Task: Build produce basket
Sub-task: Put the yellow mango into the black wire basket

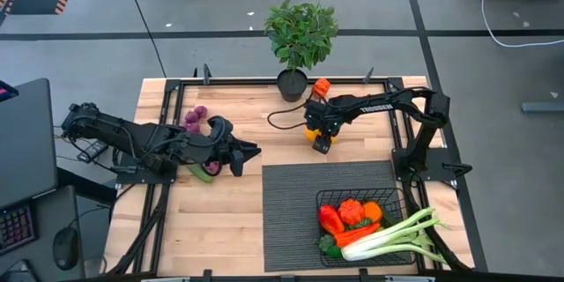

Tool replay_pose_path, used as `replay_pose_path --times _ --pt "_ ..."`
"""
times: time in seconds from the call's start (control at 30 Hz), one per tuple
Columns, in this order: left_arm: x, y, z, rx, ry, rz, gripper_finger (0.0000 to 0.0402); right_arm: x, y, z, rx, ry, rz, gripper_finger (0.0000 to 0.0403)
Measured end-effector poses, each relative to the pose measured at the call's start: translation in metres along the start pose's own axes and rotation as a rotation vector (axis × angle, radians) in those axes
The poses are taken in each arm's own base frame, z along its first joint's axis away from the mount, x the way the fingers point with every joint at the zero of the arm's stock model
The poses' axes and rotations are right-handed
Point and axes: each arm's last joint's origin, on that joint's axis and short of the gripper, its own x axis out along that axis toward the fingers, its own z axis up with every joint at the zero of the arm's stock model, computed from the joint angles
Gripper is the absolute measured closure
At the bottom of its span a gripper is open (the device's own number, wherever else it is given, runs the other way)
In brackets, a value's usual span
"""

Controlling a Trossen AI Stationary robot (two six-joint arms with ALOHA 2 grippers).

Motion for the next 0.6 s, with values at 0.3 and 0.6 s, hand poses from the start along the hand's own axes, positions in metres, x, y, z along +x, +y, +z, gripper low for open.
replay_pose_path --times 0.3,0.6 --pt "0.000 0.000 0.000 0.056 0.007 -0.004 0.0269 -0.058 0.024 0.003 -0.109 0.087 0.009 0.0170" --pt "0.000 -0.001 0.000 0.072 0.004 -0.008 0.0269 -0.132 0.072 -0.027 -0.076 -0.013 0.173 0.0171"
